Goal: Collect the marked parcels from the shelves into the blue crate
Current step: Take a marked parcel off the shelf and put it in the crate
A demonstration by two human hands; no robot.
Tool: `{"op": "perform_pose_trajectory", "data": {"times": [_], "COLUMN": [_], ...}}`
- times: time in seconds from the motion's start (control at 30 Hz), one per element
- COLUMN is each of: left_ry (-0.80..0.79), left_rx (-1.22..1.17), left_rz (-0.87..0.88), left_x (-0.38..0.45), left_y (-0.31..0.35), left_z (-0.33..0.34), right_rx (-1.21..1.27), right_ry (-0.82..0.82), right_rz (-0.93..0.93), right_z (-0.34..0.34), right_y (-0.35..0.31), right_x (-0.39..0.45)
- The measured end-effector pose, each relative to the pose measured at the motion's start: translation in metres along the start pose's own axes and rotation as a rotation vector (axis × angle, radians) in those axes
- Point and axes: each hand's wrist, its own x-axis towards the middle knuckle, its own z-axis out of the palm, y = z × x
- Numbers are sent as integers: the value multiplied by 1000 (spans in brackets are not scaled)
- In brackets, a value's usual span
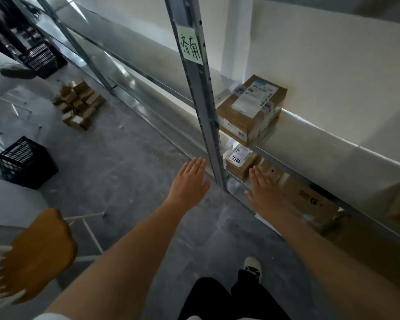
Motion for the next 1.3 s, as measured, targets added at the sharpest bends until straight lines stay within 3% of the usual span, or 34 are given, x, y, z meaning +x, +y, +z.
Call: {"op": "perform_pose_trajectory", "data": {"times": [0.3, 0.6, 0.73, 0.87, 1.1, 1.3], "left_ry": [-150, -239, -251, -240, -241, -359], "left_rx": [-2, -67, -133, -384, -795, -903], "left_rz": [226, 467, 479, 379, -61, -289], "left_x": [68, 132, 161, 203, 268, 301], "left_y": [-60, -80, -68, -37, 3, 4], "left_z": [39, 117, 153, 187, 227, 243], "right_rx": [204, 367, 404, 574, 1127, 1414], "right_ry": [-20, 43, 50, 153, 331, 269], "right_rz": [236, 486, 535, 588, 868, 969], "right_z": [42, 100, 128, 157, 186, 200], "right_y": [-34, -61, -58, -50, -28, -2], "right_x": [51, 88, 100, 130, 205, 239]}}
